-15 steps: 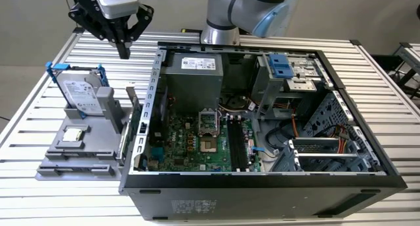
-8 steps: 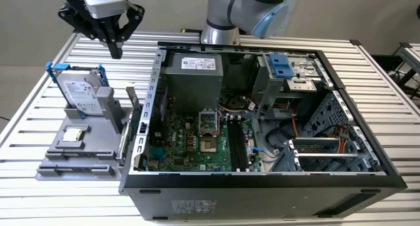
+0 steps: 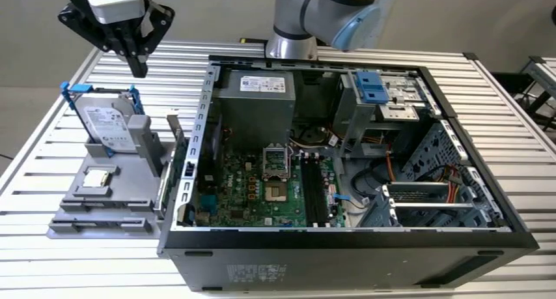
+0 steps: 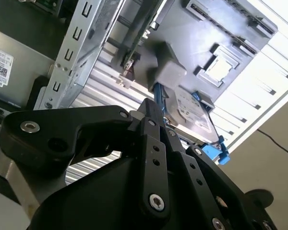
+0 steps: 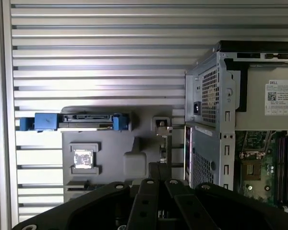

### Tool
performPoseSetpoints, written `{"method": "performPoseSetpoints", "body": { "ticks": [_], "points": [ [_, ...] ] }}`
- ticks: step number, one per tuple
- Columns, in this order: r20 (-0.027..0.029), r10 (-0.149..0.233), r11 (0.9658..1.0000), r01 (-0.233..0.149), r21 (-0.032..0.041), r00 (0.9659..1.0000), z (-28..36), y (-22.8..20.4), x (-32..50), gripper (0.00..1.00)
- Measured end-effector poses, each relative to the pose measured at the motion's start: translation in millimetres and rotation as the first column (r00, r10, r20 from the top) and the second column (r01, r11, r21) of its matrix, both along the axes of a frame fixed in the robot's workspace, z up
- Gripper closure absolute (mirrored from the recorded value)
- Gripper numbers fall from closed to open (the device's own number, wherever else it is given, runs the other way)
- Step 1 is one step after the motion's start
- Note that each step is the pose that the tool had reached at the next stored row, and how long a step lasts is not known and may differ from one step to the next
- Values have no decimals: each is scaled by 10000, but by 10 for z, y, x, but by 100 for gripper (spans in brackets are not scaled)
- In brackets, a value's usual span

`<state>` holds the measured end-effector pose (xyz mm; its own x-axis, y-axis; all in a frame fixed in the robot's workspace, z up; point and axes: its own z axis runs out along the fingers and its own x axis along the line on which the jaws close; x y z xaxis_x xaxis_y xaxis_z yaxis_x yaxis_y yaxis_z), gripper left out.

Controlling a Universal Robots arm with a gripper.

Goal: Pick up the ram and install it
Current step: 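Reach for the ram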

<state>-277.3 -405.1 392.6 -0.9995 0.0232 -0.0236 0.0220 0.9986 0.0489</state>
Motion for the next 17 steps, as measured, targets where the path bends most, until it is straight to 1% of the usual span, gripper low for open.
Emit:
{"method": "performPoseSetpoints", "body": {
  "ticks": [8,17],
  "points": [
    [0,17,10000,-17,0,10000,0,0,-202,100],
    [0,24,10000,-24,0,10000,0,0,-387,100]
  ]
}}
